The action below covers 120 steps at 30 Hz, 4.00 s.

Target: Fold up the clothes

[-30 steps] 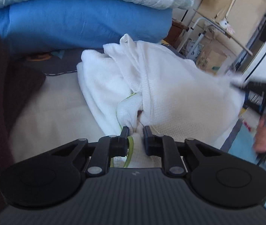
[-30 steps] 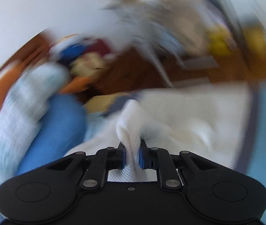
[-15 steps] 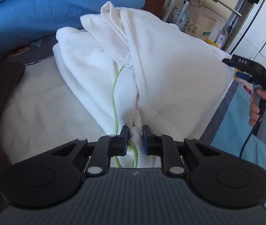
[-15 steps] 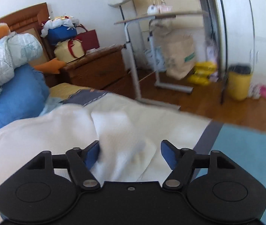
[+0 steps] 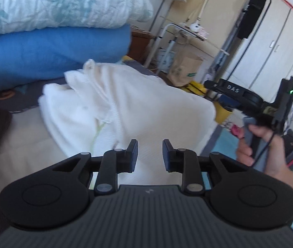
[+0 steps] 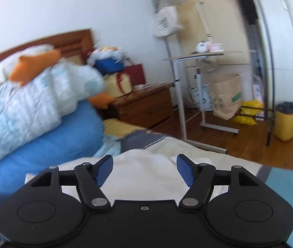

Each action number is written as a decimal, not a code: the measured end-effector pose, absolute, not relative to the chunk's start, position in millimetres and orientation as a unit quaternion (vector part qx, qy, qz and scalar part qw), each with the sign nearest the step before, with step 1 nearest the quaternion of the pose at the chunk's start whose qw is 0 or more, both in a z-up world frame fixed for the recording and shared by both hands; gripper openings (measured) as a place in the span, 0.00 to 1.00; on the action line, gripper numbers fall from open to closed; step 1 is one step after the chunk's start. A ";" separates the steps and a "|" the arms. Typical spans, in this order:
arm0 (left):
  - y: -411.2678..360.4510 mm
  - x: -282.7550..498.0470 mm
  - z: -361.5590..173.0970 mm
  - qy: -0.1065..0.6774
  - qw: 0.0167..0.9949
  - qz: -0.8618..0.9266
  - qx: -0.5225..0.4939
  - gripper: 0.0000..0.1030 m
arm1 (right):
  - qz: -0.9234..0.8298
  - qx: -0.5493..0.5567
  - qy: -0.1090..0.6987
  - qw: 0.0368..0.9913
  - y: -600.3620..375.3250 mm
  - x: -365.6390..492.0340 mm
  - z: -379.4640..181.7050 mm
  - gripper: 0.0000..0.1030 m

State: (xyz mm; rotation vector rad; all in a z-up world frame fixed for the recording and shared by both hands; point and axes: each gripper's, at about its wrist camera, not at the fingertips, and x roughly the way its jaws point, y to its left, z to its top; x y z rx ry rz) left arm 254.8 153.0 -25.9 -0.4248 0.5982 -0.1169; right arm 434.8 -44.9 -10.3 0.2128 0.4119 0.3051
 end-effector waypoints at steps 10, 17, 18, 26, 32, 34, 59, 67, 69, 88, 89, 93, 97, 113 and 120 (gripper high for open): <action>164.0 288.1 -74.7 0.390 0.881 -0.068 -0.261 0.25 | 0.160 0.112 0.302 0.933 -67.5 481.6 -76.2 0.65; 164.1 291.6 -78.3 0.395 0.880 -0.072 -0.253 0.25 | 0.038 0.082 0.270 0.959 -52.1 449.6 -80.2 0.92; 163.1 289.9 -74.4 0.399 0.881 -0.073 -0.245 0.31 | 0.025 0.080 0.263 0.961 -49.1 437.1 -74.8 0.92; 150.5 263.2 -21.1 0.384 0.903 -0.043 -0.185 0.78 | 0.017 0.080 0.204 0.976 -53.8 321.9 -3.6 0.92; 134.2 226.5 14.7 0.400 0.901 -0.029 -0.162 0.86 | 0.023 0.072 0.238 0.968 -57.6 271.4 21.4 0.92; 127.3 206.8 32.7 0.397 0.906 -0.029 -0.145 0.86 | 0.023 0.068 0.252 0.965 -57.6 256.7 27.6 0.92; 59.7 88.7 56.2 0.352 0.933 0.008 -0.071 0.97 | -0.039 0.003 0.360 0.932 -67.0 126.1 47.4 0.92; 39.9 65.2 43.3 0.366 0.929 0.002 -0.052 0.97 | -0.037 0.025 0.364 0.930 -79.7 85.5 47.1 0.94; 40.3 65.6 42.6 0.372 0.926 0.018 -0.066 0.97 | -0.042 0.027 0.364 0.930 -80.1 79.3 46.4 0.94; -12.0 59.1 47.1 0.374 0.926 0.012 0.051 0.97 | -0.063 0.039 0.368 0.927 -96.6 52.1 40.9 0.94; -14.0 58.5 47.2 0.373 0.926 0.010 0.055 0.97 | -0.064 0.039 0.368 0.927 -97.5 51.9 40.7 0.94; -19.1 56.6 46.4 0.364 0.928 0.011 0.072 0.97 | -0.067 0.041 0.371 0.925 -100.8 51.1 40.1 0.94; -23.0 55.6 44.8 0.349 0.933 0.014 0.091 0.97 | -0.070 0.047 0.374 0.924 -101.6 54.8 38.6 0.94; -29.7 61.5 32.9 0.373 0.924 -0.016 0.081 1.00 | -0.063 0.053 0.379 0.922 -97.7 57.7 34.4 0.95; -28.7 62.0 32.4 0.375 0.923 -0.015 0.083 1.00 | -0.062 0.053 0.380 0.922 -95.8 57.6 33.3 0.95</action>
